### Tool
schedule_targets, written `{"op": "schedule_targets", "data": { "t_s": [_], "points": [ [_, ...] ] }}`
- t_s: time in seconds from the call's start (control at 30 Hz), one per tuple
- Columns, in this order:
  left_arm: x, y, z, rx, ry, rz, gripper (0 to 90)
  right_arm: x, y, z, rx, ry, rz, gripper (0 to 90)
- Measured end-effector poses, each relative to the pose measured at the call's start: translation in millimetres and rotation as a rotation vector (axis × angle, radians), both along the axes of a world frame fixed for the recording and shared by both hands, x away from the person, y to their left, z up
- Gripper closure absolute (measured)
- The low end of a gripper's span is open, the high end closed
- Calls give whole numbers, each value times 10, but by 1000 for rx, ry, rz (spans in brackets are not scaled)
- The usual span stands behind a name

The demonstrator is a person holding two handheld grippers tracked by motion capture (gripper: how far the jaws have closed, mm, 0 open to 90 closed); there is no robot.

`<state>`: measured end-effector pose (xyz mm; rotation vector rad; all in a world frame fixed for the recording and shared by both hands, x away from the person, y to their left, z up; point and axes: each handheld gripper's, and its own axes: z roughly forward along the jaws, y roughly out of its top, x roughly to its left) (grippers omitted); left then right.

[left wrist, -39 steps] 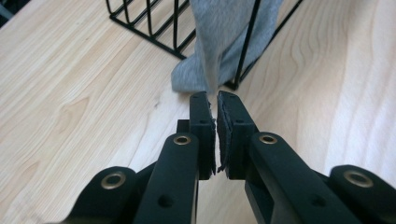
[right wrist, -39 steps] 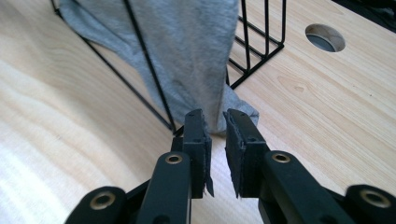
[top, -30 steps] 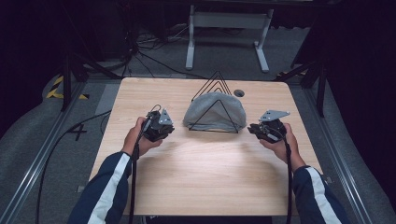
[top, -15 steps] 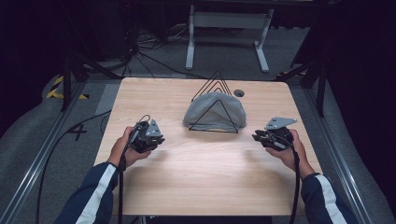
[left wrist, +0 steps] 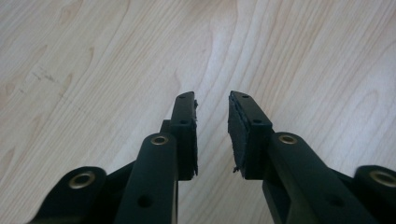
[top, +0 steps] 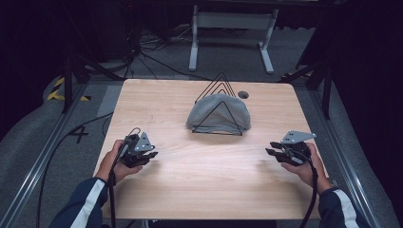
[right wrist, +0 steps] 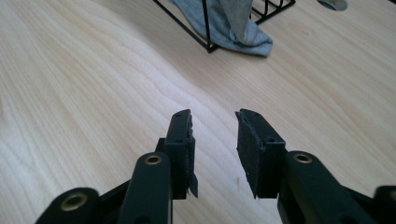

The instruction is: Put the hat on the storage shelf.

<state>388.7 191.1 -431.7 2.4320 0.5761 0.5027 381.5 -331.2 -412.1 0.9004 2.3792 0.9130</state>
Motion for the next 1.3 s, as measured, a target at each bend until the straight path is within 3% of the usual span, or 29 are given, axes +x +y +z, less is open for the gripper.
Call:
{"op": "schedule_targets", "data": {
  "t_s": [0.27,0.57,0.7,0.83,1.13,1.23,1.27,1.3],
  "points": [
    [-136,140,-95,-3,9,11,631,-164,-163,-85,-20,-1,-34,564],
    [-249,254,-239,-16,31,38,394,-333,-320,-202,-7,4,-74,465],
    [-315,334,-309,-45,57,47,337,-390,-387,-261,12,7,-84,432],
    [-367,399,-359,-77,59,56,312,-453,-457,-345,36,22,-102,408],
    [-471,556,-453,-179,88,95,251,-584,-589,-511,102,58,-145,336],
    [-493,589,-493,-218,94,109,216,-613,-623,-541,135,50,-156,332],
    [-502,604,-508,-239,118,116,215,-619,-632,-547,140,45,-160,326],
    [-508,607,-506,-236,116,119,209,-623,-641,-549,142,44,-169,308]
  ]
}}
